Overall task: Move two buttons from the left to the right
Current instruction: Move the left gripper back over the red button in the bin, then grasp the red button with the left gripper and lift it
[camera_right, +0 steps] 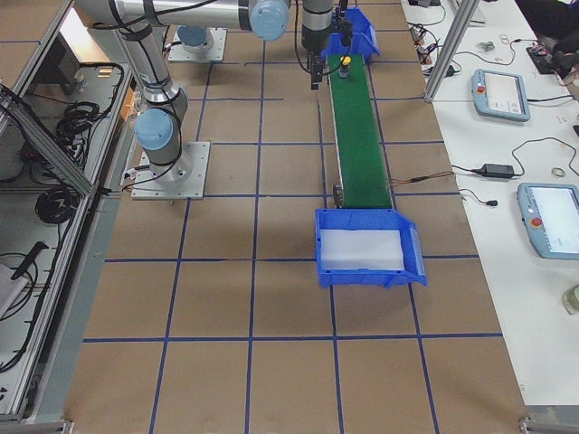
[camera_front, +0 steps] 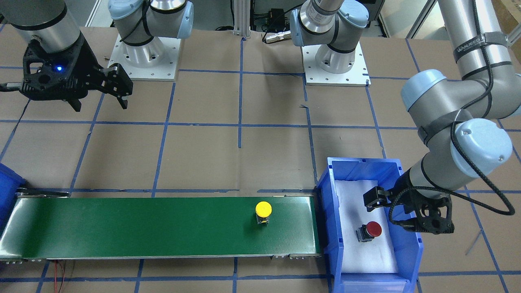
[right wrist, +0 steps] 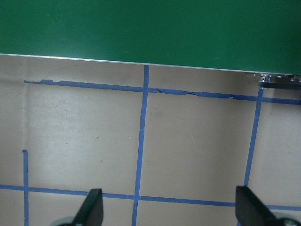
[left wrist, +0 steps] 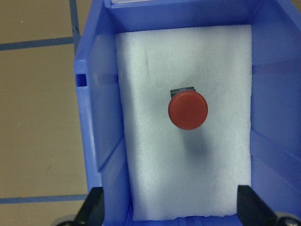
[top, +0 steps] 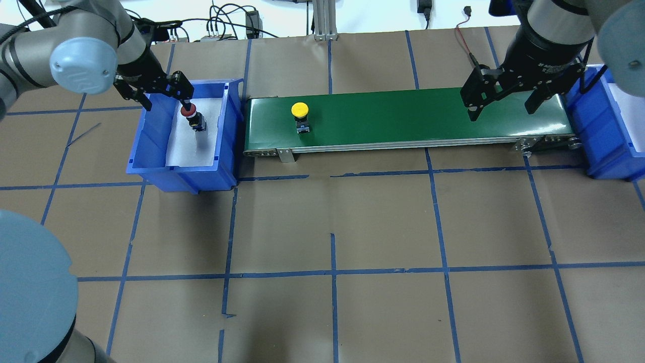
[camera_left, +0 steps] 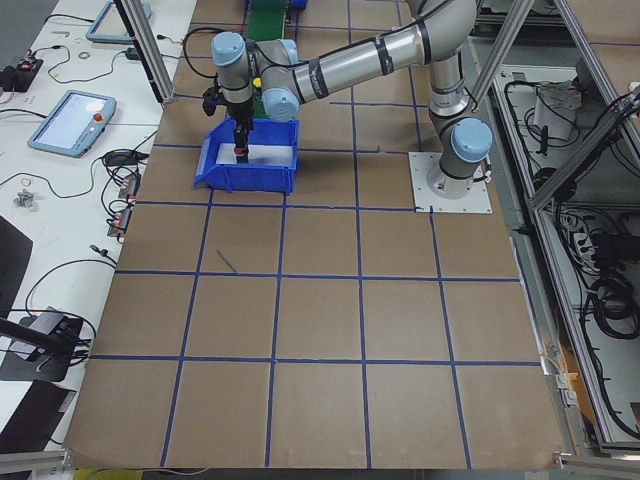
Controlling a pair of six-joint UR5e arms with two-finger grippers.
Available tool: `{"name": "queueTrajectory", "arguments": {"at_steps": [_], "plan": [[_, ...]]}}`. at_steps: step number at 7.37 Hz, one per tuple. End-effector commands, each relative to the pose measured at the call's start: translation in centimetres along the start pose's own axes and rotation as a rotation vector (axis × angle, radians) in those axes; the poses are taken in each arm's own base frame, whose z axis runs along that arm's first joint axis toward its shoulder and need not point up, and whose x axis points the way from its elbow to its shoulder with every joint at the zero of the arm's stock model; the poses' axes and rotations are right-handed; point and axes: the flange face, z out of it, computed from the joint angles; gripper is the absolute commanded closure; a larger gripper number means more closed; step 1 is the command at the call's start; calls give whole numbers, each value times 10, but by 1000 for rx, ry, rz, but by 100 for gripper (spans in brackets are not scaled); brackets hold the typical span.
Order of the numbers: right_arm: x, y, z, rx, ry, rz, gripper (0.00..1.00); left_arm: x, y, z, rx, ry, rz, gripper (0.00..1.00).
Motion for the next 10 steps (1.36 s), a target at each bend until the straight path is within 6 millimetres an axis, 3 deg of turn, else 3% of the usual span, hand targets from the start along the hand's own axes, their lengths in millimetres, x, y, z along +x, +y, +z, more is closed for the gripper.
{"name": "queueTrajectory", "arguments": {"at_steps": [1, 4, 6, 8, 9, 10], "plan": [[0, 0, 0, 0, 0, 0, 0, -2, -15, 39, 10, 27, 1, 5], [0, 0, 0, 1, 0, 2, 0, -4, -16, 54, 5, 26, 9, 8], [0, 0, 0, 0, 0, 2, 0, -3, -19, 59, 11, 30, 9, 17], [0, 0, 0, 0, 0, 2, 0, -3, -21, 57, 38, 26, 10, 52], [0, 0, 0, 0, 0, 2, 0, -3, -21, 57, 38, 26, 10, 66], [0, 0, 0, 0, 0, 2, 0, -3, -21, 55, 40, 27, 9, 73]]}}
